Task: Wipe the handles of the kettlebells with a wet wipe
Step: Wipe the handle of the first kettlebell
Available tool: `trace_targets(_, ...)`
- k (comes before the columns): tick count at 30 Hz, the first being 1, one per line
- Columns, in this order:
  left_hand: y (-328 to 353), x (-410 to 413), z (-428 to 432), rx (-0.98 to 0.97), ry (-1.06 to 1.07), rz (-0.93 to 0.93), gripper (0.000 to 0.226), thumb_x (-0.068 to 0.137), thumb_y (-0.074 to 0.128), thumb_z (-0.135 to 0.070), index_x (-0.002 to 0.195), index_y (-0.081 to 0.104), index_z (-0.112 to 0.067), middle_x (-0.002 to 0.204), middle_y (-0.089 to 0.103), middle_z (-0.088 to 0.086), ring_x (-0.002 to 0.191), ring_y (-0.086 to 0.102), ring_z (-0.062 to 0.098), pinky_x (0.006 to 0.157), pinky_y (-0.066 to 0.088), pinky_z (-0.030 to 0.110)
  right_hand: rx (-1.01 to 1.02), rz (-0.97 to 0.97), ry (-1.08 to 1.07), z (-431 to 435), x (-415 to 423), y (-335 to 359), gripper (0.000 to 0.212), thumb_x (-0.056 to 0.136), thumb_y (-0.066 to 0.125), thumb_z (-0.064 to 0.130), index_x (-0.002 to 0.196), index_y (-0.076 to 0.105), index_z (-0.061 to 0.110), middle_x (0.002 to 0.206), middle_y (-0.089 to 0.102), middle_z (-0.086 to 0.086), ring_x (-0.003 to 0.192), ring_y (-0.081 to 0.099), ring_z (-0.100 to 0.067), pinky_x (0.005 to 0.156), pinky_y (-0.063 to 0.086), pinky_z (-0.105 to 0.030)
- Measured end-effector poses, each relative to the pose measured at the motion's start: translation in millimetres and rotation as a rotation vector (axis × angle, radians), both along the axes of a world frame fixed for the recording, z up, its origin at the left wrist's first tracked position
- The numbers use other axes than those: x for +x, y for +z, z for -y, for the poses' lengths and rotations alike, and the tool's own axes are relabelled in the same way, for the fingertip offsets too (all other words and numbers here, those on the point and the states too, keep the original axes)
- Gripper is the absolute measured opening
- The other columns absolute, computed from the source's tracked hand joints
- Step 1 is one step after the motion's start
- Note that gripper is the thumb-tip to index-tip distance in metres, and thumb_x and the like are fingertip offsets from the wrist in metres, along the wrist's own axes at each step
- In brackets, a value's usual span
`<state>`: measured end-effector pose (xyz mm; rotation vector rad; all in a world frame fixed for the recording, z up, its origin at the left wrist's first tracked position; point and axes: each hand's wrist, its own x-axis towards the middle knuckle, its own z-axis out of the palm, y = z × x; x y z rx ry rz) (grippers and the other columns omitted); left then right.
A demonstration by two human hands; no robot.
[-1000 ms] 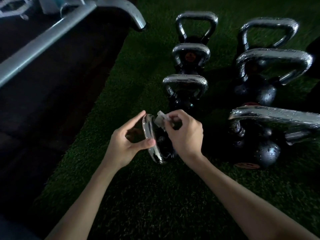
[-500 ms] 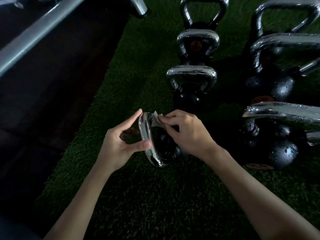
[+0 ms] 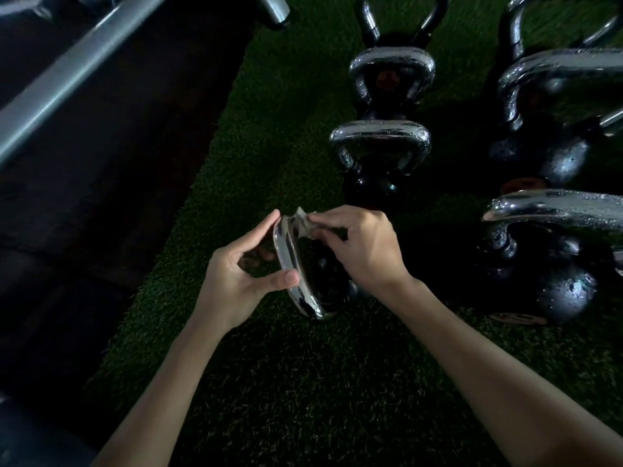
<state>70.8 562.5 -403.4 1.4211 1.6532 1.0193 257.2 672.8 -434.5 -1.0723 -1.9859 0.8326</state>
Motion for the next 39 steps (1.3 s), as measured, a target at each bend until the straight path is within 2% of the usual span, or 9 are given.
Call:
trace_targets(7, 1, 4, -2, 0.006, 0.001, 0.008, 0.090, 0.071, 0.085, -0.027, 0.152, 0.046, -0.018, 0.140, 0.052, -0.033, 0.137, 0.045, -0.007, 0.110, 0.036, 0.009, -0.147, -0.199, 0.125, 14, -2, 16, 0.025, 0.088, 0.078, 0.010, 0.112, 0.079, 0.015, 0.108, 0.078, 0.008, 0.094, 0.068, 0.014, 0.084, 0.052, -0.007)
trace_targets(18, -5, 2, -5, -0.002, -0.003, -0.002, 0.096, 0.069, 0.086, -0.051, 0.153, 0.044, -0.032, 0.141, 0.060, -0.022, 0.129, 0.058, 0.006, 0.107, 0.044, 0.027, -0.169, -0.186, 0.225, 18, 18, 27, 0.023, 0.088, 0.077, 0.010, 0.111, 0.080, 0.014, 0.112, 0.076, 0.008, 0.101, 0.069, 0.008, 0.090, 0.051, -0.010)
trace_targets(21, -5, -4, -5, -0.023, 0.017, -0.007, 0.096, 0.068, 0.083, -0.061, 0.152, 0.044, -0.036, 0.140, 0.061, -0.020, 0.125, 0.062, 0.013, 0.106, 0.048, 0.031, -0.282, -0.164, 0.303, 39, 35, 24, 0.024, 0.088, 0.078, 0.011, 0.111, 0.080, 0.017, 0.113, 0.076, 0.009, 0.105, 0.070, 0.005, 0.103, 0.052, -0.024)
trace_targets(23, -5, -10, -6, -0.035, 0.019, -0.026, 0.096, 0.068, 0.082, -0.066, 0.152, 0.045, -0.039, 0.139, 0.063, -0.018, 0.120, 0.064, 0.017, 0.105, 0.050, 0.033, -0.331, -0.166, 0.341, 51, 43, 22, 0.022, 0.087, 0.078, 0.014, 0.108, 0.081, 0.021, 0.111, 0.077, 0.014, 0.108, 0.068, 0.005, 0.118, 0.036, -0.027)
trace_targets(27, -6, -12, -4, -0.022, 0.020, -0.041, 0.091, 0.071, 0.081, -0.054, 0.153, 0.045, -0.033, 0.141, 0.060, -0.020, 0.122, 0.063, 0.011, 0.100, 0.049, 0.019, -0.244, -0.143, 0.343, 54, 39, 32, 0.019, 0.088, 0.078, 0.011, 0.104, 0.081, 0.020, 0.104, 0.078, 0.014, 0.100, 0.070, 0.007, 0.099, 0.026, 0.005)
trace_targets(29, -6, -11, -3, -0.022, 0.028, -0.043, 0.090, 0.072, 0.080, -0.052, 0.153, 0.045, -0.033, 0.141, 0.060, -0.019, 0.122, 0.063, 0.010, 0.096, 0.048, 0.015, -0.186, -0.153, 0.357, 53, 37, 37, 0.020, 0.089, 0.077, 0.010, 0.107, 0.081, 0.018, 0.103, 0.079, 0.012, 0.096, 0.072, 0.004, 0.097, 0.040, -0.004)
trace_targets(32, -4, -12, -3, -0.044, 0.024, -0.030, 0.094, 0.069, 0.079, -0.068, 0.152, 0.044, -0.040, 0.131, 0.066, -0.018, 0.114, 0.066, 0.010, 0.095, 0.051, 0.022, -0.066, -0.049, 0.394, 56, 46, 26, 0.020, 0.095, 0.073, 0.020, 0.114, 0.079, 0.023, 0.104, 0.076, 0.016, 0.096, 0.072, -0.001, 0.111, 0.044, -0.043)
trace_targets(35, -5, -12, -3, -0.053, 0.009, -0.025, 0.097, 0.067, 0.079, -0.071, 0.152, 0.043, -0.041, 0.131, 0.067, -0.018, 0.118, 0.065, 0.014, 0.102, 0.050, 0.029, 0.085, 0.074, 0.380, 55, 61, 5, 0.022, 0.096, 0.071, 0.025, 0.117, 0.078, 0.025, 0.113, 0.075, 0.017, 0.104, 0.070, 0.001, 0.089, 0.060, -0.037)
trace_targets(39, -1, -6, -6, -0.063, -0.001, -0.037, 0.093, 0.067, 0.083, -0.066, 0.149, 0.044, -0.048, 0.122, 0.069, -0.013, 0.109, 0.066, 0.018, 0.105, 0.052, 0.042, 0.173, 0.178, 0.310, 44, 69, 3, 0.021, 0.093, 0.071, 0.026, 0.112, 0.079, 0.026, 0.114, 0.074, 0.017, 0.106, 0.070, -0.001, 0.088, 0.061, -0.039)
